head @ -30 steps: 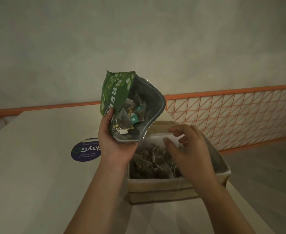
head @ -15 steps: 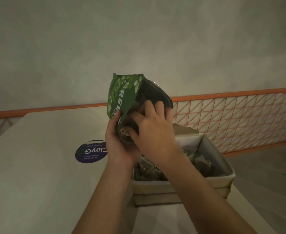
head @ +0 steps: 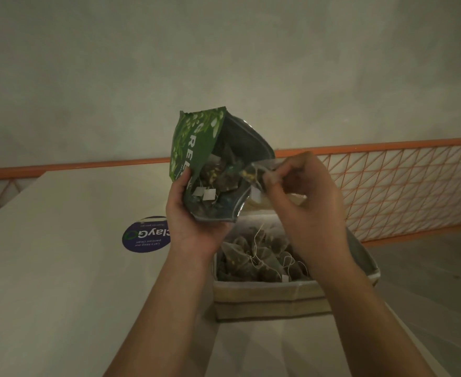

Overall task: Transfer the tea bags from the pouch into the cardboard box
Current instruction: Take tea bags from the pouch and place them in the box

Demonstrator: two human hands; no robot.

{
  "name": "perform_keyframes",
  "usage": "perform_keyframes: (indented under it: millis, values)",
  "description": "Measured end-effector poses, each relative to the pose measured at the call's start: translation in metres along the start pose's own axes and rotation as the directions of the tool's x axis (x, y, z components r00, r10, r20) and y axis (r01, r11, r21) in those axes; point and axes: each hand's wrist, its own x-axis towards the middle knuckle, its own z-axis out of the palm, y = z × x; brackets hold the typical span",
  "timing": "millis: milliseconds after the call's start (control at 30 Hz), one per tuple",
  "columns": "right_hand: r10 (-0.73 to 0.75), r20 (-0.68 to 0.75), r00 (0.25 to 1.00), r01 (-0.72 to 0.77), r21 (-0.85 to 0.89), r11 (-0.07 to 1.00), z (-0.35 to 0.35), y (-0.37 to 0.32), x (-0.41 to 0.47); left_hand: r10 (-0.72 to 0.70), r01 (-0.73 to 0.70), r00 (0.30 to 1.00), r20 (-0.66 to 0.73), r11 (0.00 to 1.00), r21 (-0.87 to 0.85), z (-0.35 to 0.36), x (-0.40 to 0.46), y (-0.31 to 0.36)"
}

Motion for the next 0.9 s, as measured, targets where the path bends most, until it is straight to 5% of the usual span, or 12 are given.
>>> perform_keyframes:
  millis: [167, 400, 600, 733, 900]
  values:
    - [0.165, -0.034, 0.986, -0.165, 0.02, 0.986, -0.017, 0.016, -0.017, -0.002, 0.002, 1.0, 0.0, 1.0, -0.021, -0.001, 0.001, 0.003]
    - [0.353, 0.179, 0.918, -0.325, -0.166, 0.931, -0.021, 0.041, -0.028, 0.009, -0.009, 1.0, 0.024, 1.0, -0.004, 0.0, 0.002, 0.005]
    - [0.326, 0.479, 0.815, -0.13, -0.398, 0.908, -0.007, 0.042, -0.031, 0.0, -0.001, 0.999, 0.043, 1.0, 0.014, 0.0, 0.001, 0.003]
    - [0.227, 0.456, 0.86, -0.028, -0.402, 0.915, -0.002, 0.057, -0.029, -0.001, 0.001, 0.999, 0.051, 1.0, 0.009, 0.001, 0.001, 0.004]
    - [0.441, 0.649, 0.62, -0.022, -0.548, 0.836, 0.0, 0.051, -0.029, -0.007, 0.008, 0.997, 0.072, 1.0, -0.014, 0.002, 0.0, 0.004]
